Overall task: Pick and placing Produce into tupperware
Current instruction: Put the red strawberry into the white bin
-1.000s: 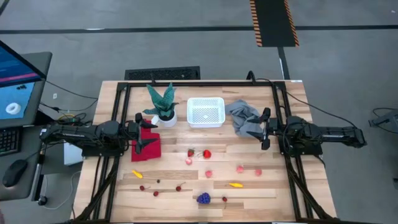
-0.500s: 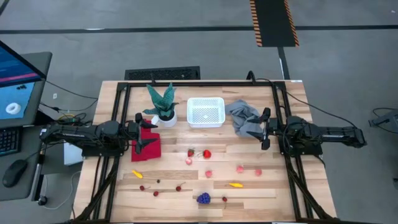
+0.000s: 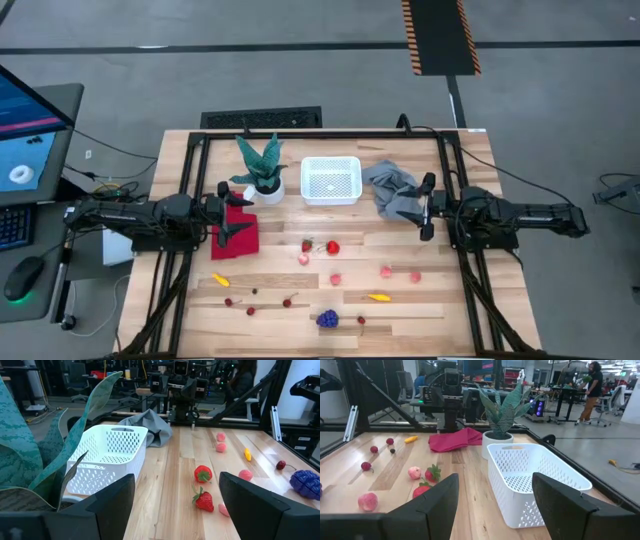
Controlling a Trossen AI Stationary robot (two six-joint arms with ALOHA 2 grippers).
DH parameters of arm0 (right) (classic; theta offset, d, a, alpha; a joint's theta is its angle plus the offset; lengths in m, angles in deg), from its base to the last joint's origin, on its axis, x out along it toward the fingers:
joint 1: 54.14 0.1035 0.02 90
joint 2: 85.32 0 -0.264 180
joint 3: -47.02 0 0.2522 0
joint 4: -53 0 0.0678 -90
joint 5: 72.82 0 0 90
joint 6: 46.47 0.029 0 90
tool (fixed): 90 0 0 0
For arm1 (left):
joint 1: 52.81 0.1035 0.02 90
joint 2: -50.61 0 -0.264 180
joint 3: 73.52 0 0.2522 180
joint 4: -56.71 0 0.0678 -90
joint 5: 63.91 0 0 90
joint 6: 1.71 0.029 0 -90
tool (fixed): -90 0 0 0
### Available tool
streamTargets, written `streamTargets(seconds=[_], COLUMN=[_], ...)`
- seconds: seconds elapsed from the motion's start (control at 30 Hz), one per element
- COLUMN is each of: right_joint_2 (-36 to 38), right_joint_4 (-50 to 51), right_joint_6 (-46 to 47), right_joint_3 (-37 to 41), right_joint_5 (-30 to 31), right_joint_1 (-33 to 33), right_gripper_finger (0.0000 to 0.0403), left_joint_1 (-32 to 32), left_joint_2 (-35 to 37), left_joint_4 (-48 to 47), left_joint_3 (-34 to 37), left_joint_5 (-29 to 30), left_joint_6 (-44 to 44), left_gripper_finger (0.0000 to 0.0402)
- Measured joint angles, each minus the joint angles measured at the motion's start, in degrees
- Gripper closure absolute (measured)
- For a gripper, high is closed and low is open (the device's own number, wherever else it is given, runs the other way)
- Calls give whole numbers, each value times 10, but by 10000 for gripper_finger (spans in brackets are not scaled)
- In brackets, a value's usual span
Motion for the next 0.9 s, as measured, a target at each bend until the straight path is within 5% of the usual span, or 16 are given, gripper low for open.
streamTargets(seconds=[0.17,0.37,0.57,0.9], right_joint_2=[0,1,0,0], right_joint_4=[-56,-105,-115,-88], right_joint_6=[167,236,253,210], right_joint_3=[0,0,0,0], right_joint_5=[-3,-2,25,10], right_joint_1=[5,5,3,31], right_gripper_finger=[127,127,127,127], left_joint_1=[0,0,0,0], left_joint_2=[0,0,0,0], left_joint_4=[0,14,12,36], left_joint_3=[0,-1,-9,-12], left_joint_5=[0,3,5,2], left_joint_6=[0,32,79,-6], left_gripper_finger=[120,120,120,120])
